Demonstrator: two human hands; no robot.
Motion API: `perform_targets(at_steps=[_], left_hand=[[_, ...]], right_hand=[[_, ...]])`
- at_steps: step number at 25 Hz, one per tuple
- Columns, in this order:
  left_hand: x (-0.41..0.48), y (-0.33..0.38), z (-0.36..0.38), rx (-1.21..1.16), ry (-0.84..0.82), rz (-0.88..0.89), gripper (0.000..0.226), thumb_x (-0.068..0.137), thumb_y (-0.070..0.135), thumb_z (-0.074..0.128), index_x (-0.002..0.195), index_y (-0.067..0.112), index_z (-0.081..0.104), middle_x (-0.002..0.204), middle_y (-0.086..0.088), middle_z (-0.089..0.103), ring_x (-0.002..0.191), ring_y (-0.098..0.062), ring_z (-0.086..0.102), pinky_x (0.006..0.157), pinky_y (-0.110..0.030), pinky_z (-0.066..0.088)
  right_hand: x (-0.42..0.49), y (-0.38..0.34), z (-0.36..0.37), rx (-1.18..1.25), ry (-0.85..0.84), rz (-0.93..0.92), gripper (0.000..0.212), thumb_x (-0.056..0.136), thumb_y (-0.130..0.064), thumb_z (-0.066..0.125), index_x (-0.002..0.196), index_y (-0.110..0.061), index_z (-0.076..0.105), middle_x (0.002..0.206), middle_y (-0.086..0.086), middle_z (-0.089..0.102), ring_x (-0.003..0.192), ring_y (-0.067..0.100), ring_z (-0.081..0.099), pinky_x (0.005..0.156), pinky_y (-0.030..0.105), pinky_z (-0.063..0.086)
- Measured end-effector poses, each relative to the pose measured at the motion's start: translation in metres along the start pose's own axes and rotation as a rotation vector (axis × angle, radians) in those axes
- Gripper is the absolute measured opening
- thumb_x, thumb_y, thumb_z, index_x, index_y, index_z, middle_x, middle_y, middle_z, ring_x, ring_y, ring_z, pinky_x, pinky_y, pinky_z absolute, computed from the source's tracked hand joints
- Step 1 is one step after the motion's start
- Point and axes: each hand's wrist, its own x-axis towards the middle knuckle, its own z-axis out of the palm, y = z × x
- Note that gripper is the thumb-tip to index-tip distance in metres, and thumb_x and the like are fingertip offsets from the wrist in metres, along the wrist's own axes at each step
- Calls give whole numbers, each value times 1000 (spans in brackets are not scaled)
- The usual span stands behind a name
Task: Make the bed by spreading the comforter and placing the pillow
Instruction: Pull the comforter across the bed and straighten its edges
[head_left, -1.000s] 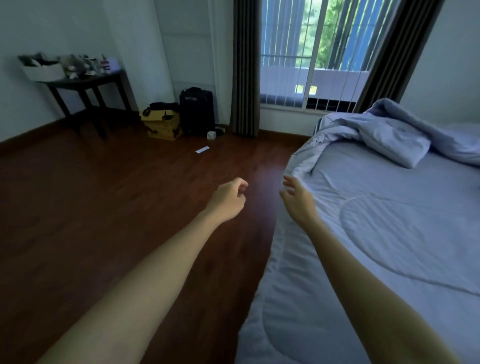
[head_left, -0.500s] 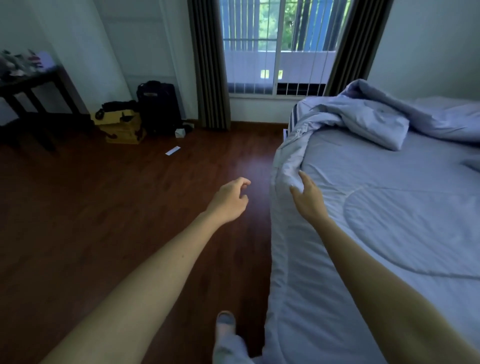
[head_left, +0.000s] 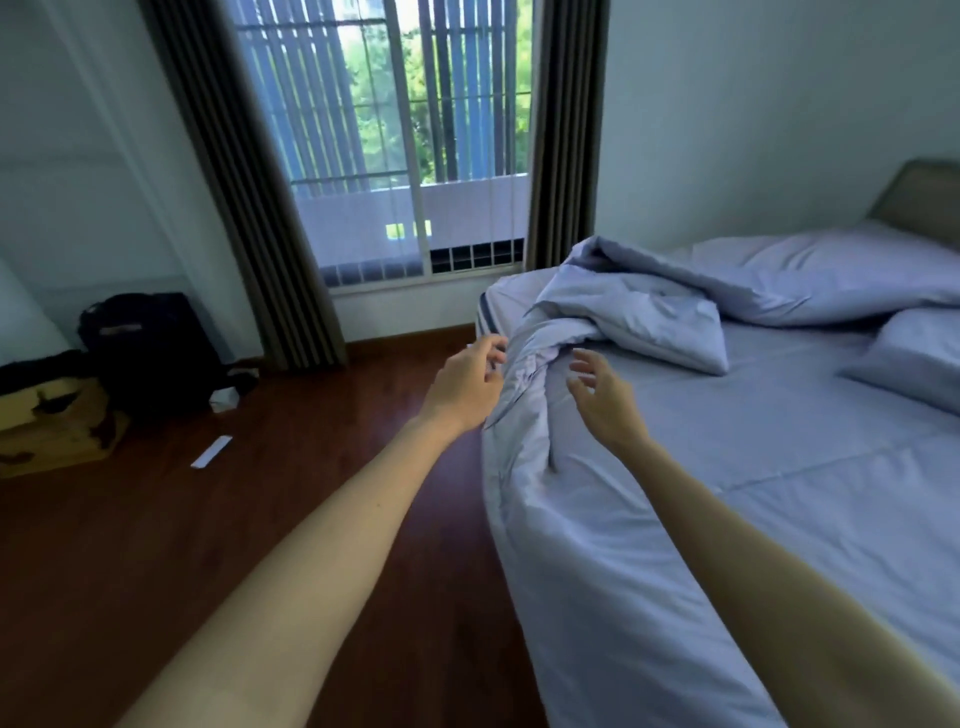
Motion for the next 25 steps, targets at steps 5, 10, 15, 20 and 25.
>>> perform_targets(at_steps=[5,10,15,20,25], left_hand=[[119,-45,11,-77,-68,127,36,89,10,47,124,18,55,117,3,65,91,-13,60,84,-24,44],[243,-106,8,-57,-185,224,32,90,11,45,118,19,59,118,6,64,91,-9,55,85,-24,43],[364,-151,5,-67,-336,241,29,90,12,45,115,19,60,114,6,63,98,-15,59,91,-32,47],[449,-171,54,-80,-492,328,27,92,11,46,116,14,59,116,0,62,100,-20,59,87,-31,46],[542,-192,152,1,-641,415,31,89,12,46,117,19,56,117,0,63,98,-22,60,84,-33,49]], right_hand=[[93,0,22,32,138,35,24,92,-13,52,113,-17,62,100,3,68,88,13,61,69,10,42],[192,16,60,36,252,146,21,91,-13,52,108,-16,63,96,4,68,83,18,64,68,22,48],[262,38,87,80,422,329,20,90,-13,52,106,-17,63,92,2,69,86,22,67,68,35,51],[316,85,91,111,581,532,20,89,-15,51,106,-14,63,94,6,67,82,20,65,66,40,53],[371,175,88,480,780,918,20,94,-26,49,109,-14,52,101,9,52,83,23,50,70,37,44]])
